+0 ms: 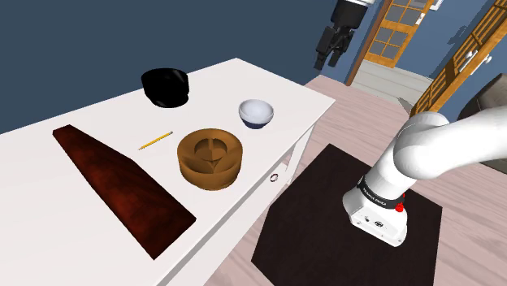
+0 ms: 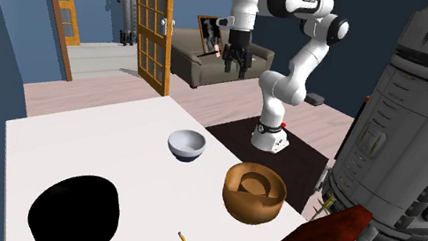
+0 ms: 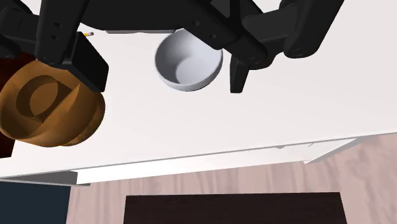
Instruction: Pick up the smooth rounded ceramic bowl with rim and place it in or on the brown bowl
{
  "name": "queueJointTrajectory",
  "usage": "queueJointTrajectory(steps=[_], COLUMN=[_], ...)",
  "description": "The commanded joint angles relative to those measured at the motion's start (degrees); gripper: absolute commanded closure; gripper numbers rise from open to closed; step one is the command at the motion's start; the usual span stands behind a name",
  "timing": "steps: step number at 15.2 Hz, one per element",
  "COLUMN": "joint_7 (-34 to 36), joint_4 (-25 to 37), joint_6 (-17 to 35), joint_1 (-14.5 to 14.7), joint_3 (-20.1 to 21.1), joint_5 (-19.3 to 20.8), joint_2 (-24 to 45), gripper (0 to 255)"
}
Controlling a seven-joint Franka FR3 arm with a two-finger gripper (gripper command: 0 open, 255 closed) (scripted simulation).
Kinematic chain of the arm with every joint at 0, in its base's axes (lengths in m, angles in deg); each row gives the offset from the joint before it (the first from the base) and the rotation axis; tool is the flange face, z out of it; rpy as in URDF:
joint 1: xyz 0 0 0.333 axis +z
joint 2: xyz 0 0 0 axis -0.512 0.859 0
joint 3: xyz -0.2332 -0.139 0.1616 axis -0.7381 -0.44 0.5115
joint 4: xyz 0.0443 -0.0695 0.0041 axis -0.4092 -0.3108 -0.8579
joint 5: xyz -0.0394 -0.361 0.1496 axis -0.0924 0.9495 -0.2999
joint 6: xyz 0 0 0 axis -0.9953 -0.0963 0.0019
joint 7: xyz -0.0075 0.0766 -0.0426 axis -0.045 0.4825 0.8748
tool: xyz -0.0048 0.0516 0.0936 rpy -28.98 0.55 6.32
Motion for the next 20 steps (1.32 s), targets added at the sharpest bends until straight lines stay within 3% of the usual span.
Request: queueJointTrajectory(steps=[1,10,20], joint_7=[0.0,-3.36,-7.39], joint_4=[0.0,-0.67,6.13], joint_6=[0.0,15.64,29.06], joint_1=[0.0,0.02,0.33], joint_3=[0.0,-1.62,-3.26], joint_5=[0.0,0.18,-1.46], joint_2=[0.0,16.24,37.94], gripper=[0,0,0])
